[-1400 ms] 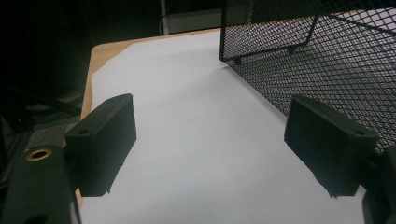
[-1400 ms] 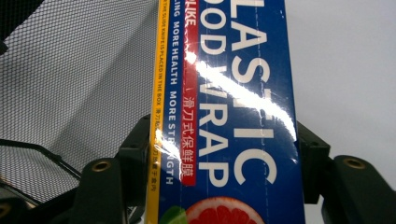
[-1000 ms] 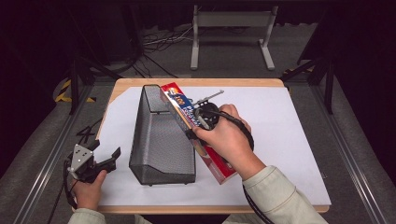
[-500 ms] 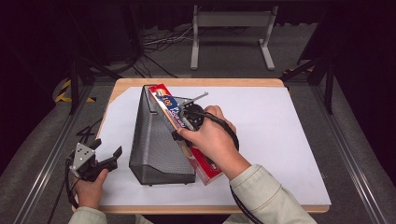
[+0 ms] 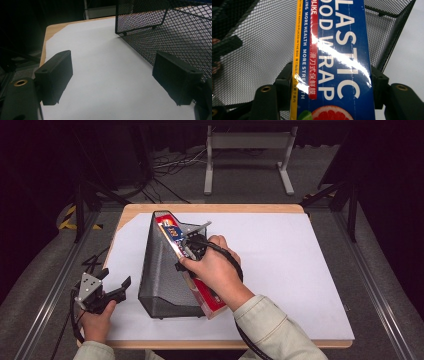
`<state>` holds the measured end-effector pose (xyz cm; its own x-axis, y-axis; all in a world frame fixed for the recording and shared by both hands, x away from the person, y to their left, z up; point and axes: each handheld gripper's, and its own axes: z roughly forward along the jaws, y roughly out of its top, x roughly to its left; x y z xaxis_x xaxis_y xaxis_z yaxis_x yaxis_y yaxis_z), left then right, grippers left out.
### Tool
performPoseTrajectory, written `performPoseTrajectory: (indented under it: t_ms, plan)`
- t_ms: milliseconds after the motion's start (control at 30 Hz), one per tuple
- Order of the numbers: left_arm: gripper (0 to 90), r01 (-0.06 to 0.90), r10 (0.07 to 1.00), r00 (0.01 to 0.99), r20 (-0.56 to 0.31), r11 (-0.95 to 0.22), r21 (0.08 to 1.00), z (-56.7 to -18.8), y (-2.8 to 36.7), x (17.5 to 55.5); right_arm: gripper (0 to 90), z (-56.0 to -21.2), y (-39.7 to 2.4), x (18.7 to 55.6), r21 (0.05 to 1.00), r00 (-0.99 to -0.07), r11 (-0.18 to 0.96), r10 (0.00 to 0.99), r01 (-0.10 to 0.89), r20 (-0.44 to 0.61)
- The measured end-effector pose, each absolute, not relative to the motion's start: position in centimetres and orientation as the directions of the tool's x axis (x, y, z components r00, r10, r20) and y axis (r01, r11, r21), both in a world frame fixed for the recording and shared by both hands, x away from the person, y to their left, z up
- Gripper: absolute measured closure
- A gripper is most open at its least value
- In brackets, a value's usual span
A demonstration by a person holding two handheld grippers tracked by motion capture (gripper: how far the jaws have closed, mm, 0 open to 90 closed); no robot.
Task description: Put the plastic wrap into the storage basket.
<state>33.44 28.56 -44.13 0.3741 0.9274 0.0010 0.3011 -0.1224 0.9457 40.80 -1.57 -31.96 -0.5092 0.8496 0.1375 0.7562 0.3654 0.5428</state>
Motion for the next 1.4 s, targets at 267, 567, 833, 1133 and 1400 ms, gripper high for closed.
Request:
performPoseTrajectory:
  t_ms: [267,567,833,1133,1400]
  plan:
    - [17.4,0.302,0.927,0.374,0.001,-0.122,0.946,-44.2,28.5,33.5,39.0,-33.0,-1.3,41.3,0.514,-0.498,0.373,0.858,0.772,0.126]
    - [17.4,0.303,0.927,0.375,0.001,-0.124,0.945,-44.2,28.6,33.5,38.9,-33.8,-0.8,41.8,0.488,-0.499,0.391,0.86,0.781,0.108]
    - [17.5,0.304,0.926,0.377,0.003,-0.127,0.944,-44.2,28.6,33.6,38.8,-34.1,-0.7,42.1,0.47,-0.499,0.399,0.86,0.788,0.108]
    - [17.5,0.305,0.926,0.377,-0.001,-0.124,0.944,-44.2,28.5,33.6,37.8,-34.6,-1.0,42.6,0.434,-0.489,0.395,0.863,0.81,0.127]
    - [17.5,0.305,0.926,0.378,-0.001,-0.124,0.944,-44.2,28.4,33.6,28.7,-34.3,-1.4,42.5,0.475,-0.507,0.396,0.852,0.786,0.129]
